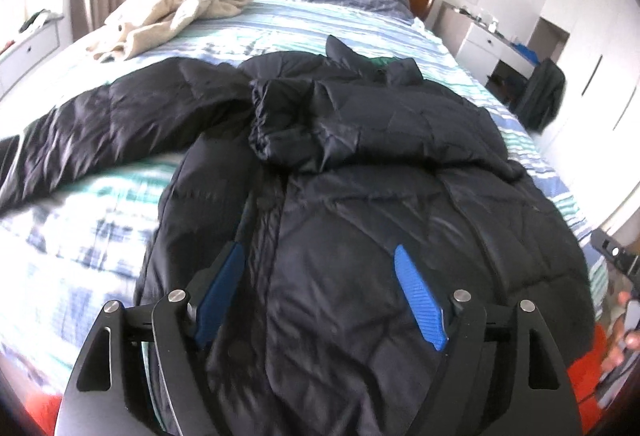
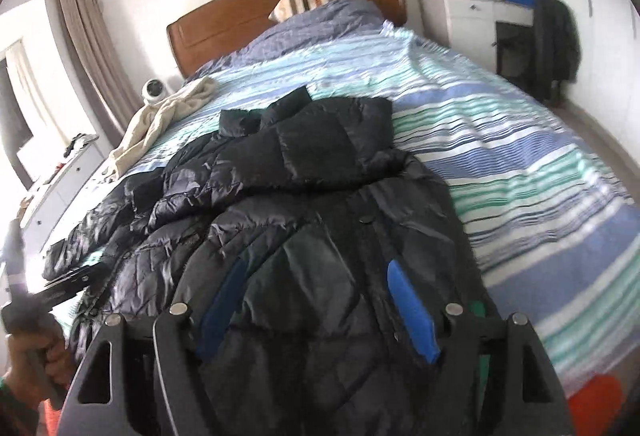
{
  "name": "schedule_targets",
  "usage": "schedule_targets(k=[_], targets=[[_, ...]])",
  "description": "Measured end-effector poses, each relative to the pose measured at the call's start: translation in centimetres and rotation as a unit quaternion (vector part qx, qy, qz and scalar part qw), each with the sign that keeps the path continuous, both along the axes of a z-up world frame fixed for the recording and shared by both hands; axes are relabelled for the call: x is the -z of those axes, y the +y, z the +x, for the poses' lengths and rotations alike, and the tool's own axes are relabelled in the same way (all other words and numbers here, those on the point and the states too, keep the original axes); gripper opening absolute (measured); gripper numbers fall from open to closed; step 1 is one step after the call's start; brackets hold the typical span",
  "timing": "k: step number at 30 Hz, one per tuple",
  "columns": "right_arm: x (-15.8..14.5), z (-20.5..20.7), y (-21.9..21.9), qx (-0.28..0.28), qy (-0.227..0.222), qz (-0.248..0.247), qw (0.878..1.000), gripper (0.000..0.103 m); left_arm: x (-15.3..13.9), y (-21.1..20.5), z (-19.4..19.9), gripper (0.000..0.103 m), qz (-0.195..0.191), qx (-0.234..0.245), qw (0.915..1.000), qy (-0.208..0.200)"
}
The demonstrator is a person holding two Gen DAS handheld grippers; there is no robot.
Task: Fold large clothes
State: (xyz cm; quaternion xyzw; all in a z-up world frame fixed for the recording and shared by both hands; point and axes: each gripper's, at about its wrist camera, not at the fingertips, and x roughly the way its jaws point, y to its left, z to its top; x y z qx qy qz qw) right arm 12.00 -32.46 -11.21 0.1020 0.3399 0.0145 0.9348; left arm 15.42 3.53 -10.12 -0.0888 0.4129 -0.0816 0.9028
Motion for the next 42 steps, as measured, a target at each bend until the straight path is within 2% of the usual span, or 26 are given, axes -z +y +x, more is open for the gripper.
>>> schedule_targets(k=[3,6,15,20,24,28,33,37,39,42], targets=[[-0.5,-1.0,0.6,0.000,-0.012,-0.034,0.999,0.075,-0.6,-0.1,-0.9,0.079,-0.008,-0.011,0.9999,-0.001],[-0.8,-1.9,1.1,-0.005,-0.018,-0.056,0.998,0.075,-1.2,-0.5,-1.5,0.081,0.001,-0.013,0.9999,-0.007],[-0.1,-3.6,3.0,-0.020,-0.010,-0.059,0.998,0.075,-1.8,-0.3,-2.5,0.082,0.013,-0.027,0.9995,-0.008],[-0.4,-4.0,4.2,-0.035,-0.014,-0.076,0.996,0.075,-2.1,0.7,-2.7,0.083,0.028,-0.034,0.9990,-0.011],[-1.2,-4.6,4.7,-0.042,-0.029,-0.086,0.995,0.075,-3.1,2.9,-2.2,0.086,0.027,-0.050,0.9981,-0.022],[-1.1,-4.9,5.3,-0.055,-0.027,-0.095,0.994,0.075,-3.9,6.3,-1.2,0.092,0.038,-0.093,0.9944,-0.032],[-0.7,-4.8,5.6,-0.060,-0.019,-0.103,0.993,0.075,-2.0,12.5,1.3,0.092,-0.001,-0.152,0.9883,-0.011],[-1.1,-4.8,5.8,-0.062,-0.023,-0.105,0.992,0.075,0.5,17.9,4.5,0.092,-0.029,-0.209,0.9775,0.007],[-1.5,-4.8,5.9,-0.061,-0.029,-0.107,0.992,0.075,2.0,21.6,5.9,0.092,-0.042,-0.269,0.9618,0.024],[-1.7,-5.0,6.0,-0.065,-0.029,-0.108,0.992,0.075,4.5,27.1,7.1,0.092,-0.092,-0.345,0.9325,0.053]])
